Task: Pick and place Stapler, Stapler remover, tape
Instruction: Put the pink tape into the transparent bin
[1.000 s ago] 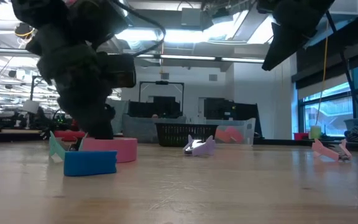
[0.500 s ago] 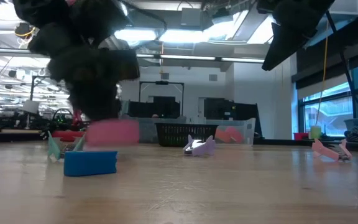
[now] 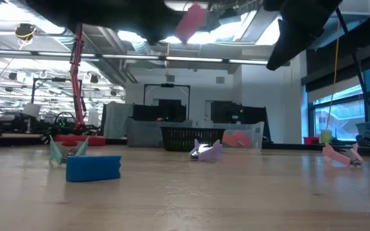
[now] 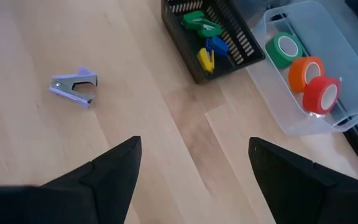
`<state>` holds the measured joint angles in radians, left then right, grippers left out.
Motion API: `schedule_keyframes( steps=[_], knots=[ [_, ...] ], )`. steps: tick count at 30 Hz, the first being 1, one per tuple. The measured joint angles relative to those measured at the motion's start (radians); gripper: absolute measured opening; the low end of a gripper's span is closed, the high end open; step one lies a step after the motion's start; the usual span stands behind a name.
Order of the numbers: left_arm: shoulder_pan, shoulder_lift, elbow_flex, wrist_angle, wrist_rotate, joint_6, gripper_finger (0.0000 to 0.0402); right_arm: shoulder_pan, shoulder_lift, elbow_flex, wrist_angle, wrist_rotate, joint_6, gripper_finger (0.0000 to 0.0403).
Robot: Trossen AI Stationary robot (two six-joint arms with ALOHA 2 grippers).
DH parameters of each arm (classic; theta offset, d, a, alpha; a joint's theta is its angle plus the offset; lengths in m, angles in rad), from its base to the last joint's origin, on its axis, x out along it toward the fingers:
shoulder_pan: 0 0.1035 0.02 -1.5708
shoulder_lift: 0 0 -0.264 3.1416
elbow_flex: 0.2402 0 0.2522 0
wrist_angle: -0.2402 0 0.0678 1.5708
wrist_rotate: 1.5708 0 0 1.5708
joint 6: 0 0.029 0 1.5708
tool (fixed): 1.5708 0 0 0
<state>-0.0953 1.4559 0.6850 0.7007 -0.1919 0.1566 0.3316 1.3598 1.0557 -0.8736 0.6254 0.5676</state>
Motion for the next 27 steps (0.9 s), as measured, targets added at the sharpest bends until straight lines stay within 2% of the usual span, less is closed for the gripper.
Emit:
schedule_keyframes(
  steps=[7, 11, 14, 18, 27],
  knots=[
    [0.203, 0.100, -0.002, 0.268, 0.428, -0.011, 0.0033, 0.001, 0.000, 0.000, 0.043, -0.001, -0.046, 0.0300],
    [0.274, 0.192, -0.003, 0.416, 0.575, -0.043, 0.0033, 0.002, 0.000, 0.000, 0.146, -0.026, -0.128, 0.0300],
    [0.317, 0.267, -0.003, 0.542, 0.651, -0.089, 0.0033, 0.002, 0.000, 0.000, 0.255, -0.053, -0.210, 0.0300],
    [0.356, 0.335, -0.003, 0.689, 0.698, -0.190, 0.0033, 0.002, 0.006, 0.000, 0.399, -0.094, -0.320, 0.0300],
    [0.365, 0.352, -0.003, 0.743, 0.712, -0.222, 0.0033, -0.012, 0.013, 0.000, 0.612, -0.107, -0.427, 0.0300]
  ],
)
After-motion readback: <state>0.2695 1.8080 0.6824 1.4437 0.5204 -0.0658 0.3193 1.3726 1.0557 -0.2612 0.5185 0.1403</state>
